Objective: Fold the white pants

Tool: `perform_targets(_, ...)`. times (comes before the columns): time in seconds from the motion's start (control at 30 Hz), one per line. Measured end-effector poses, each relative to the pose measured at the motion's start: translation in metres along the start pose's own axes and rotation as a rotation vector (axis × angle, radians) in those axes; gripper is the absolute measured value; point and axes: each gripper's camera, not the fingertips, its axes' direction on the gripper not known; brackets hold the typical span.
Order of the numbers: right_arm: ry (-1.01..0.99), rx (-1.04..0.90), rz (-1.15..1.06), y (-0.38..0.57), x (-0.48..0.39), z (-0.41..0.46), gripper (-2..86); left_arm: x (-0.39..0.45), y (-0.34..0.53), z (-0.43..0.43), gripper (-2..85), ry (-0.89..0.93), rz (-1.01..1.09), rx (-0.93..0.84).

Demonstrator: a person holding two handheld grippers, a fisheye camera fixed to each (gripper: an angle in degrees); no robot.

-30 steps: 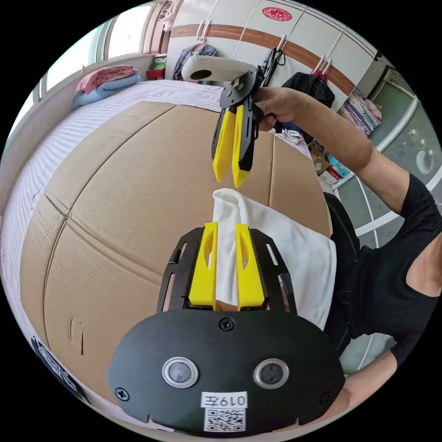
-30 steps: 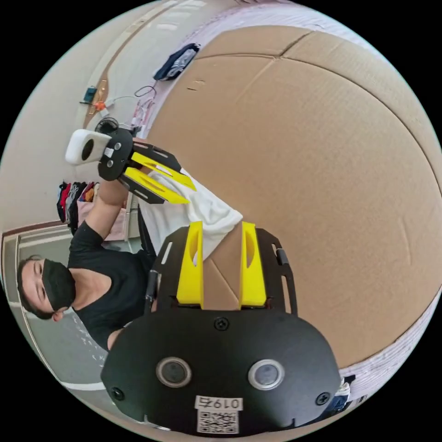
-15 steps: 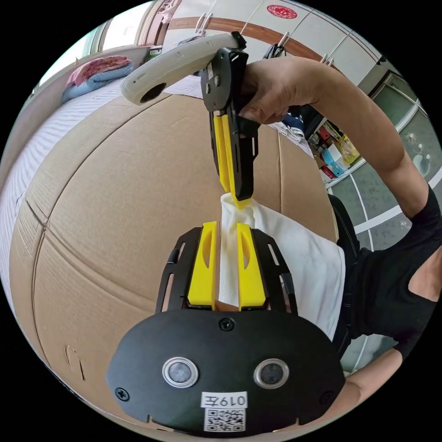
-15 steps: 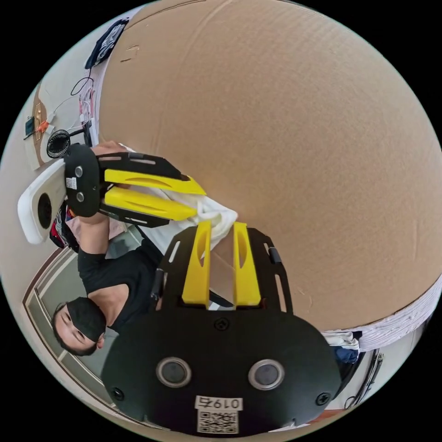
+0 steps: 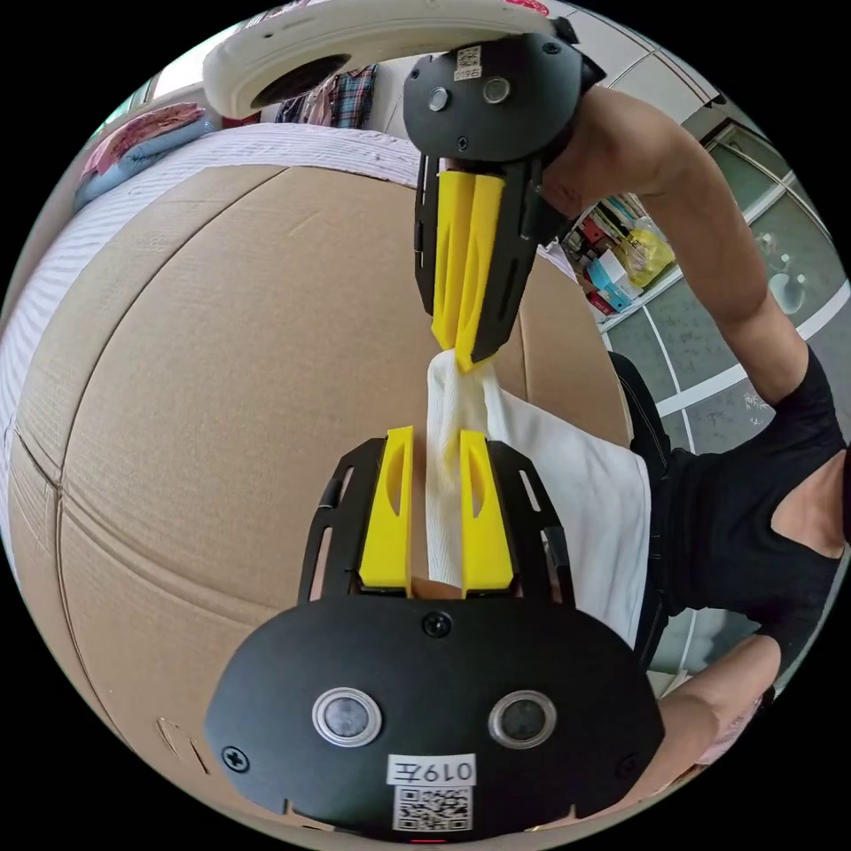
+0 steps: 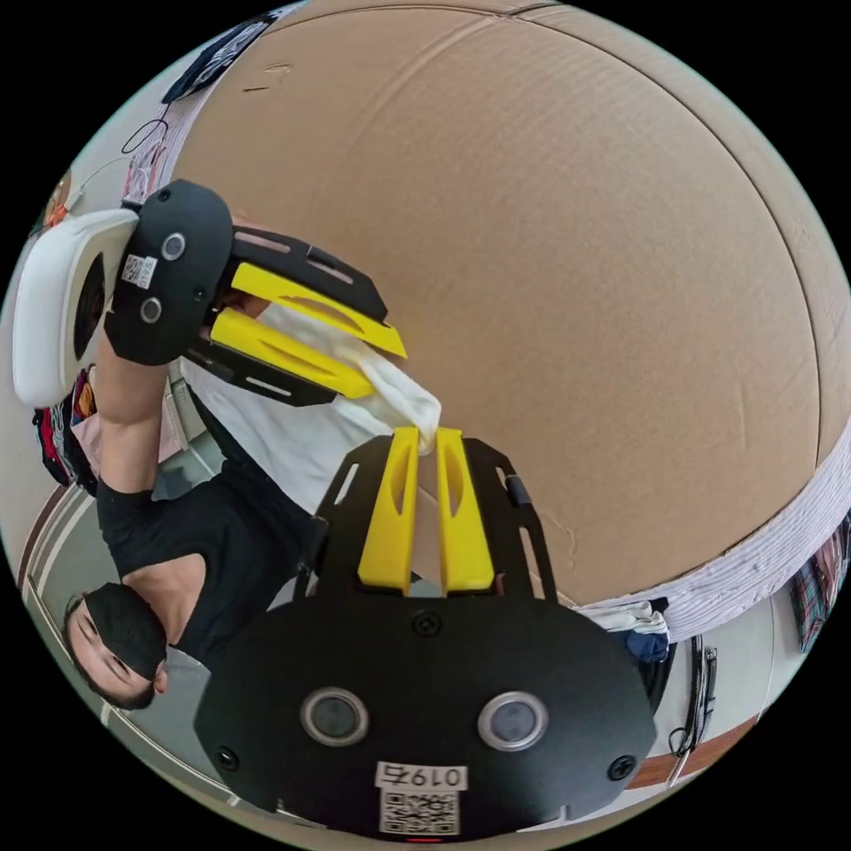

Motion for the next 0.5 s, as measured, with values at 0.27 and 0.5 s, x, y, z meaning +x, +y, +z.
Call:
perform_targets(0.27,0.054,-0.115,0.168,-0.035,-0.035,-0.007,1.9,-0.016,-0.027,0.018,1.3,0.017,-0.046,-0.022)
perform_targets(0.5,-0.08,-0.08,0.213,-0.038,-0.034,-0.008,2.9,-0.029,-0.03,0.024,0.8,0.043,-0.103,0.016)
